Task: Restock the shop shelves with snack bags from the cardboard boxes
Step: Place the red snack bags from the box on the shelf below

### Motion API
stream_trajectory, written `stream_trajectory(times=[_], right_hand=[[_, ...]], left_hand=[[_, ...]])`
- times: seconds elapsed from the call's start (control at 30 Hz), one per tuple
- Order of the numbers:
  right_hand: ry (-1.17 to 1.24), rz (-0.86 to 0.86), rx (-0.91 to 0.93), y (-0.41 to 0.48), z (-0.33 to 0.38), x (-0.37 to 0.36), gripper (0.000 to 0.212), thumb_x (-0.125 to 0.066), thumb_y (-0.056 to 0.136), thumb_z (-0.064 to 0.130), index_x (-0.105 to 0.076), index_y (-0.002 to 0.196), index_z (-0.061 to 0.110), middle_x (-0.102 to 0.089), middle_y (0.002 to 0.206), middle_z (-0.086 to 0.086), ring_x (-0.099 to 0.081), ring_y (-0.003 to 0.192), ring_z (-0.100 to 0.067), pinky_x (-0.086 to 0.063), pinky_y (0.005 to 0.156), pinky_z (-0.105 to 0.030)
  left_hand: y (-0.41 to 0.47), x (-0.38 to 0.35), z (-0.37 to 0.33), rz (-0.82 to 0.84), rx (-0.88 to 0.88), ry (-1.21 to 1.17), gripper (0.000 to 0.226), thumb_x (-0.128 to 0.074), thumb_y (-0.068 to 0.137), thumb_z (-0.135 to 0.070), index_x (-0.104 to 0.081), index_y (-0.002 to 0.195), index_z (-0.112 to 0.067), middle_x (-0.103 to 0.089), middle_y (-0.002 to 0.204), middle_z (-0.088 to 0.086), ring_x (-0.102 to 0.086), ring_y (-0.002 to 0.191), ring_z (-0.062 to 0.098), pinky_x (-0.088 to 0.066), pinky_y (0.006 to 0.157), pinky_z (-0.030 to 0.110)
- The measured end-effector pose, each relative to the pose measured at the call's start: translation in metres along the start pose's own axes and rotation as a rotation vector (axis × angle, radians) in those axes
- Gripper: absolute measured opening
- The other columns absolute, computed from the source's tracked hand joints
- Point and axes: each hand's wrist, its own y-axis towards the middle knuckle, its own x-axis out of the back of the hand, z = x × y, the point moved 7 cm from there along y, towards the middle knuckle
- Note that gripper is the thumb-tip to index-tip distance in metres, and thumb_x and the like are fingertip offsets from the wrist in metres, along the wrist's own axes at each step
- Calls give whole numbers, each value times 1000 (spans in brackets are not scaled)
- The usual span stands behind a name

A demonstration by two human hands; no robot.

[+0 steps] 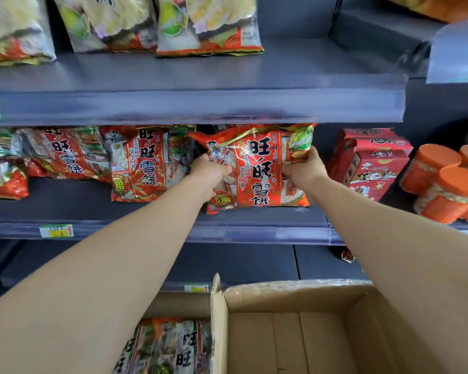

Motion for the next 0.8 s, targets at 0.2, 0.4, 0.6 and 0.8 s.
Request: stream_trajectory(times=[0.2, 0.4, 0.6, 0.8], right_hand=[[-56, -39, -38, 25, 6, -25, 82, -68, 68, 28, -31, 141, 30, -62, 121, -2, -53, 118, -32, -43, 103, -48], [-83, -66, -64, 39, 6, -37, 80, -62, 77, 22, -22, 146, 29, -57, 128, -5, -50, 120, -34, -42, 104, -48], [-48, -45, -33, 44, 13, -44, 74, -59, 85, 13, -23, 147, 26, -56, 130, -3, -56, 116, -26, -47, 99, -38], [27, -48, 3, 39, 15, -44, 63, -61, 86, 10, -33, 141, 23, -58, 122, 0, -57, 104, -17, -44, 83, -25]], left_hand=[[41, 6, -4, -16, -1, 29, 52, -61, 92, -13, -39, 138, -14, -52, 100, 1, -52, 73, 13, -46, 72, 33], [68, 8, -7, -12, -7, 71, 35, -60, 92, -14, -48, 125, -13, -58, 117, 8, -57, 86, 19, -47, 75, 34], [83, 8, -16, -1, -54, 91, 44, -58, 93, -10, -44, 134, -16, -53, 114, 3, -55, 93, 18, -42, 56, 24], [90, 8, -15, 1, -73, 82, 41, -61, 90, -9, -49, 129, -15, -56, 108, 4, -60, 100, 22, -44, 60, 26]])
